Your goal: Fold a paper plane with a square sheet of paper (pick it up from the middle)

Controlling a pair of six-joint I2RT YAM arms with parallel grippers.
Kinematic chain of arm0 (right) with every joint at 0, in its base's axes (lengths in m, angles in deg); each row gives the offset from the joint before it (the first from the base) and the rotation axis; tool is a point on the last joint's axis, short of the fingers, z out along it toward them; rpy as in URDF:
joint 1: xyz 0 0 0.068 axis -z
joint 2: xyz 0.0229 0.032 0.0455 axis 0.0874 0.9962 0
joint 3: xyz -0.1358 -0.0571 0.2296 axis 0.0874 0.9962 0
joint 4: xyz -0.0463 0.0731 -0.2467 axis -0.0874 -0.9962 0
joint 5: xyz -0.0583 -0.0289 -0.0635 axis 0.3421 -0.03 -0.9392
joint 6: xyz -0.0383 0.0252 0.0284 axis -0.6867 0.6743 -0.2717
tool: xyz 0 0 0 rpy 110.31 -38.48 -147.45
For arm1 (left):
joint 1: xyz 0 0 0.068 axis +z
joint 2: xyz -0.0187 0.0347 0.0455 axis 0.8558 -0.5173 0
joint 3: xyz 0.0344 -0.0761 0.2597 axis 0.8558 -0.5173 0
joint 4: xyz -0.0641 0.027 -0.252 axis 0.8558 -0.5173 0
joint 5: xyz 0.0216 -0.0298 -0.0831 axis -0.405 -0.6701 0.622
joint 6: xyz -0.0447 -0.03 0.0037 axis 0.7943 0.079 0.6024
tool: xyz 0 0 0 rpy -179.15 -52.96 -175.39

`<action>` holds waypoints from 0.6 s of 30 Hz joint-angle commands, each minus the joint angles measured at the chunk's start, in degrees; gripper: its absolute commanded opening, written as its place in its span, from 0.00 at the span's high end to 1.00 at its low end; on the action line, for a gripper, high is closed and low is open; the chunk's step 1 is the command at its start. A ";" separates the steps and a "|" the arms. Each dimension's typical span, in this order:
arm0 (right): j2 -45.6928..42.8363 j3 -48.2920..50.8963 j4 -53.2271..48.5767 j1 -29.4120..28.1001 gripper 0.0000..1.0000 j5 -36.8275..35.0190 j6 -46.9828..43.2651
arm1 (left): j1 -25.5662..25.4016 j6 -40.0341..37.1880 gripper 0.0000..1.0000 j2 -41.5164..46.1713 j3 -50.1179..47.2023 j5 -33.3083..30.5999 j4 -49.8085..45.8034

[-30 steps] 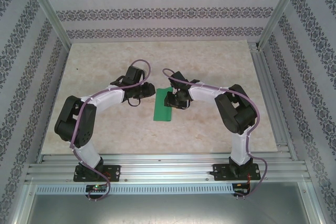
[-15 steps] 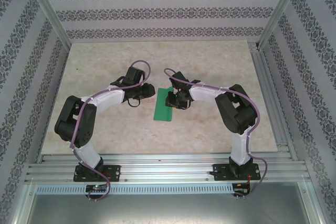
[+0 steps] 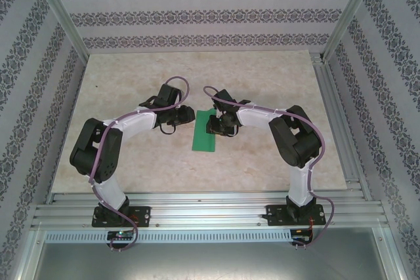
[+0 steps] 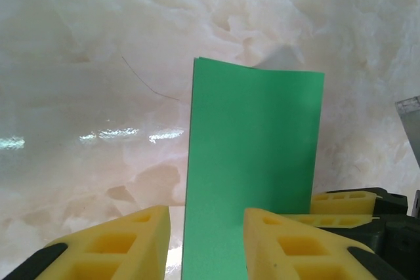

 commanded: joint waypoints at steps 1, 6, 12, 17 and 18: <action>2.02 1.28 -3.32 1.49 0.70 -3.94 -2.55 | 0.53 -1.53 0.64 -0.84 -0.04 1.27 -0.20; 2.37 1.37 -3.61 1.59 0.72 -4.19 -2.53 | 0.58 -1.57 0.64 -1.09 -0.07 1.31 -0.25; 2.52 1.59 -4.01 2.00 0.74 -4.74 -1.75 | 0.52 -1.51 0.64 -1.43 0.02 1.63 -0.22; 2.65 1.57 -4.11 2.17 0.74 -4.73 -1.62 | 0.46 -1.53 0.64 -2.10 0.28 2.62 0.04; 2.73 1.55 -4.15 2.21 0.75 -4.65 -1.54 | 0.49 -1.53 0.64 -2.29 0.32 2.91 0.11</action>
